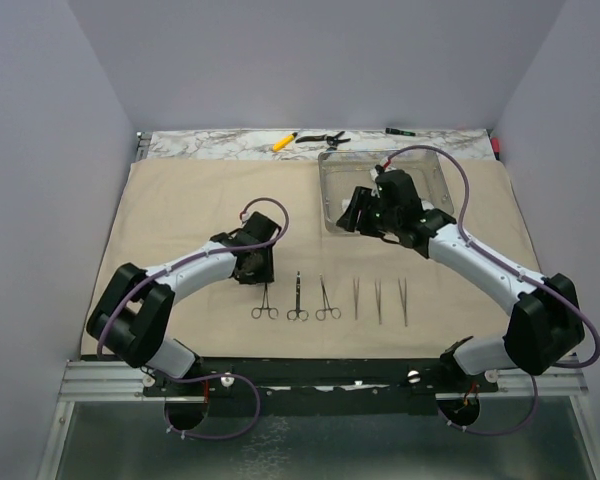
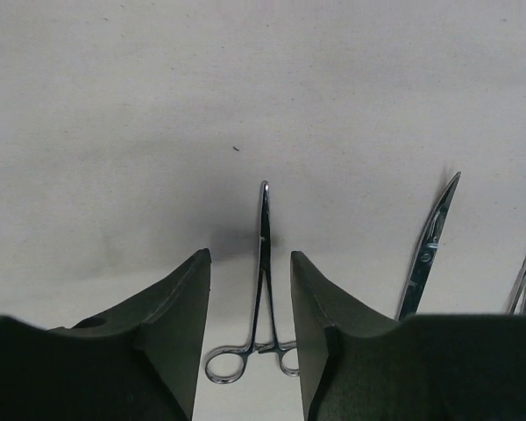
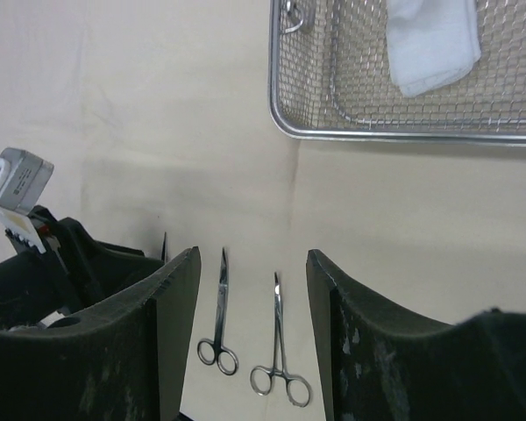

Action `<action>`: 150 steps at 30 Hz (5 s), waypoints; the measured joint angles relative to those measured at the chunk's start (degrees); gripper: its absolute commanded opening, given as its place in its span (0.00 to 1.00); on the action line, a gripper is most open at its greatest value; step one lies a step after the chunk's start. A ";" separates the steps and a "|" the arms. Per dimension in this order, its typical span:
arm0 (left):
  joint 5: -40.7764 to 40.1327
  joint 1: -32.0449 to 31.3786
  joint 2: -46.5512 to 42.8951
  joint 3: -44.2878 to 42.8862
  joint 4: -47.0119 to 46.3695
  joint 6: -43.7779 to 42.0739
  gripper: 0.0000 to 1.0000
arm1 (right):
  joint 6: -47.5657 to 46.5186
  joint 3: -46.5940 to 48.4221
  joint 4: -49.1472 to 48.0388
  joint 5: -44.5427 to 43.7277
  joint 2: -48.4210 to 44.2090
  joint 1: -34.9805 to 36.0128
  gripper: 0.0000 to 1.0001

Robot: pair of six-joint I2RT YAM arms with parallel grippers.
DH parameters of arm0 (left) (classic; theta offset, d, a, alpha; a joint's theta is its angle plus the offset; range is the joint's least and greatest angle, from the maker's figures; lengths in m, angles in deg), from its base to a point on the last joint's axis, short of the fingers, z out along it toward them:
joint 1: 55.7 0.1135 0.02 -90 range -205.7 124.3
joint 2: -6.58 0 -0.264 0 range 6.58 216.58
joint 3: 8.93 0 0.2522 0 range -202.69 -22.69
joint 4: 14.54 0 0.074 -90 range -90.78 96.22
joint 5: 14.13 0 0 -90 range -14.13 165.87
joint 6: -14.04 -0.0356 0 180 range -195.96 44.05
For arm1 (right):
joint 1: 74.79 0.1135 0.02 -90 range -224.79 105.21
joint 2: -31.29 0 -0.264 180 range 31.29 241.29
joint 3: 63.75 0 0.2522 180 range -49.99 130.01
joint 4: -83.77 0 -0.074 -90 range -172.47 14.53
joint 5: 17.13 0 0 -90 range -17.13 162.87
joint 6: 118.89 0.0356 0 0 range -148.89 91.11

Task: Open and lay out the surgical kit
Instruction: Place the medical item in the surgical kit, then pick up the medical item from the container, then place the medical item in the surgical kit.

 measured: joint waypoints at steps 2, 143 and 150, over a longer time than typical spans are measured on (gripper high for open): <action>-1.16 0.04 -1.03 -0.50 0.90 0.00 0.45 | -1.14 2.05 1.77 -1.11 0.00 -0.68 0.56; 33.16 3.37 -9.77 -22.38 -43.67 10.45 0.40 | 39.15 -2.67 -87.27 56.33 9.55 -9.35 0.01; 35.26 3.41 -9.77 -21.66 -46.01 14.05 0.21 | 42.21 -1.16 -90.47 56.52 11.82 -8.92 0.01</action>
